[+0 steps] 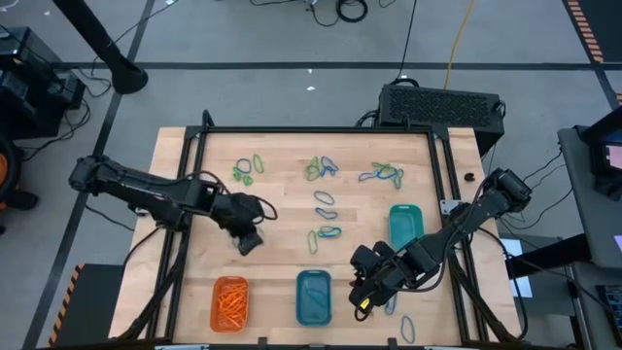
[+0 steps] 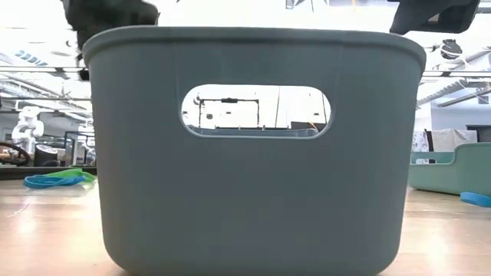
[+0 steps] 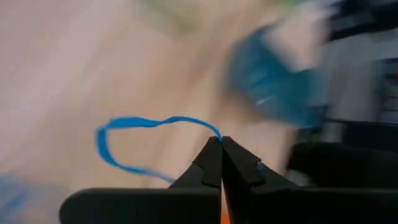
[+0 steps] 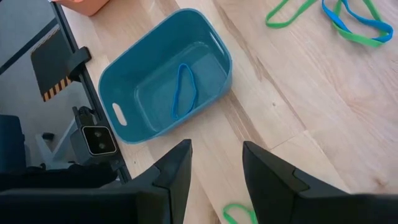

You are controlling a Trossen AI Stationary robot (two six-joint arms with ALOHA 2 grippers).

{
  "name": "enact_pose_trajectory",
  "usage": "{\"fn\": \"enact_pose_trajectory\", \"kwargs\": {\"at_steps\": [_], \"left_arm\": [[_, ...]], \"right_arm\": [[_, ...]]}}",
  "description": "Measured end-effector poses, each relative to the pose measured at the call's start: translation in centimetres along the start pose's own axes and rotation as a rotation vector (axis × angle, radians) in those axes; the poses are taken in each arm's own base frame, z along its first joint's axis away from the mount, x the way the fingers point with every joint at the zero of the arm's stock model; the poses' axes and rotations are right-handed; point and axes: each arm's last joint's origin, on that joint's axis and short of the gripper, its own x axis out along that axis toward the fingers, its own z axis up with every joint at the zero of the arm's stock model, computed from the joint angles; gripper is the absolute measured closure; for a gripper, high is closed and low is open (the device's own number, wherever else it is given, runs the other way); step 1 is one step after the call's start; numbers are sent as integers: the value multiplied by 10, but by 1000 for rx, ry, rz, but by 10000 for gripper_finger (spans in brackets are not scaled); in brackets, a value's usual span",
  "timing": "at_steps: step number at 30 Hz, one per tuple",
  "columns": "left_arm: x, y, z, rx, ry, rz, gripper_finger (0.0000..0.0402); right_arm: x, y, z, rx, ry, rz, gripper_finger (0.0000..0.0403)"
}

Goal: Sort rubber bands into baskets
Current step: Put the blue rubber band into the blue bin

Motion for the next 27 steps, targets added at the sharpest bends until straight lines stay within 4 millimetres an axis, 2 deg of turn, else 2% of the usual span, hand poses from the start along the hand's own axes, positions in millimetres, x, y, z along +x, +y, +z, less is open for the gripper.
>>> {"fn": "enact_pose_trajectory", "kwargs": {"at_steps": [5,9,14,19,27], "left_arm": [[9,-36,9,128,-185,-241,401],[31,-54,11,206,-251,-341,401],[73,-62,7,279,-237,-373,401],[107,-71,4,319,-267,-477,401],[145,-67,-4,307,-240,-478,401]], "right_arm": [[0,0,-1,5,1,1,268],[0,1,0,10,-1,5,268],[-1,2,-4,29,2,11,268],[-5,7,-18,26,25,18,268],[-17,-6,-55,194,104,-188,268]]}}
